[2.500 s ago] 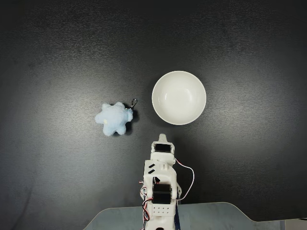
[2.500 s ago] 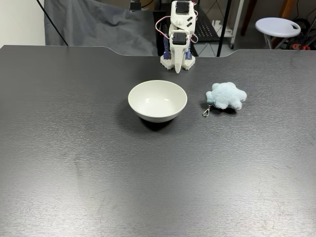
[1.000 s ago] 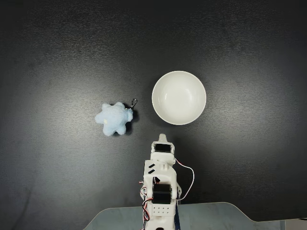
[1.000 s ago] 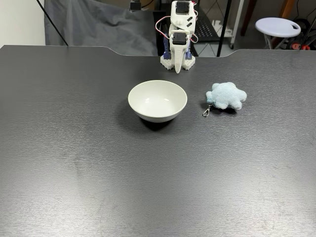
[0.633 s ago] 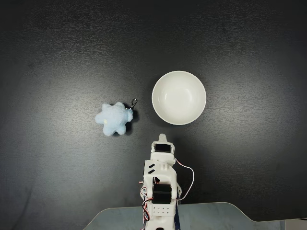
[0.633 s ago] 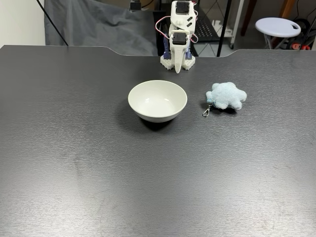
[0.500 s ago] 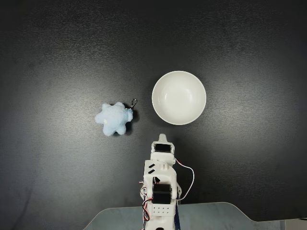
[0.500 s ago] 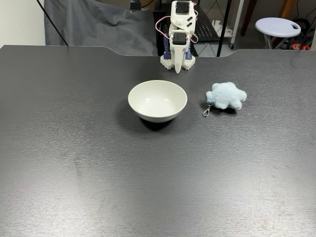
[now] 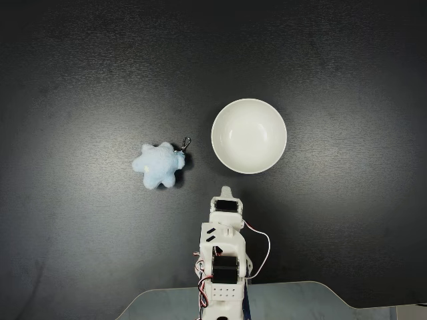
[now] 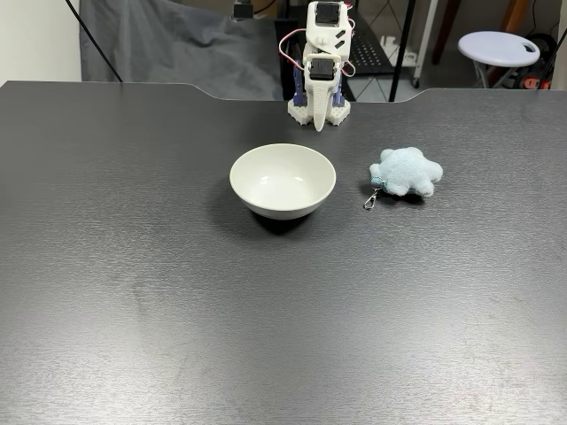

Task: Grasp a skyblue doll and put it in the white bowl.

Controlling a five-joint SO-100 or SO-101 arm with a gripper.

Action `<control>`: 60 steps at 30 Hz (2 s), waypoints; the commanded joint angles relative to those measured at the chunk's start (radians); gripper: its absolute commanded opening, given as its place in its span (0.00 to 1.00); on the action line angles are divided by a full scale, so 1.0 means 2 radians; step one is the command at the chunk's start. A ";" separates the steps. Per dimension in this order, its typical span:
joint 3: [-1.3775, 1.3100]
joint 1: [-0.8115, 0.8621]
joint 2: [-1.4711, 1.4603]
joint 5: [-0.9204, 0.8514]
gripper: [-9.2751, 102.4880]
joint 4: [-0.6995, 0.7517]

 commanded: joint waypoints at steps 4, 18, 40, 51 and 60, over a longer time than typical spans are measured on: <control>-0.032 -0.002 -0.073 0.003 0.08 -0.040; -0.312 -0.001 -0.341 0.002 0.08 -0.263; -0.396 -0.224 -0.397 -0.242 0.08 -0.109; -0.396 -0.281 -0.541 -0.241 0.08 -0.033; -0.396 -0.286 -0.567 -0.246 0.08 -0.034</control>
